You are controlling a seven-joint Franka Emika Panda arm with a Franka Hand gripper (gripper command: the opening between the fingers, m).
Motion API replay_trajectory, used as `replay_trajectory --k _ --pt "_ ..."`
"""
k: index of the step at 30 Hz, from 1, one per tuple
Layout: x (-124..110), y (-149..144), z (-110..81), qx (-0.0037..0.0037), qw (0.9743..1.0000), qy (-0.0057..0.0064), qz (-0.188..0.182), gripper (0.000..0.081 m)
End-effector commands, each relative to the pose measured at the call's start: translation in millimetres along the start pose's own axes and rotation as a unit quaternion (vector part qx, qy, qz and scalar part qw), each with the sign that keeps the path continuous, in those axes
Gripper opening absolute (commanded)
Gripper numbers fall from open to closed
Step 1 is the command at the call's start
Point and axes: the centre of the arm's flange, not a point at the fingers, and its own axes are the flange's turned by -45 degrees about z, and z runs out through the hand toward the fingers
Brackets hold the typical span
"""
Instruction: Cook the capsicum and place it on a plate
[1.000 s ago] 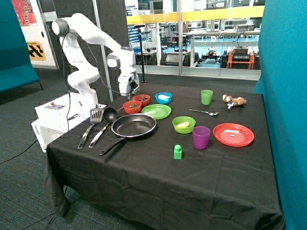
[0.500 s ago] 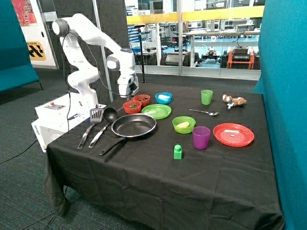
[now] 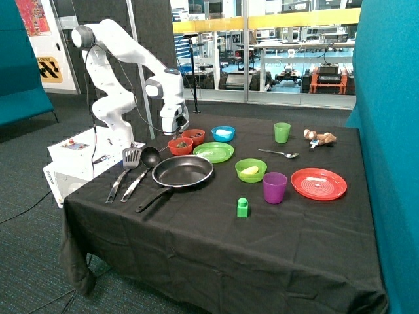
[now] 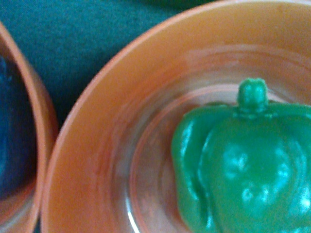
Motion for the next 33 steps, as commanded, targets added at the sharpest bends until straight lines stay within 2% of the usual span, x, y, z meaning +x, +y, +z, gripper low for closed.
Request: replay_trajectory --k 1,12,33 --pt "1.4 1.7 9.1 -0.00021 1.0 0.0003 0.001 0.0571" --pt "1.5 2.5 26.8 -0.00021 1.0 0.0003 0.008 0.0548" --pt "5.9 -2.0 28.9 -0.00021 1.0 0.0003 -0.001 0.0565"
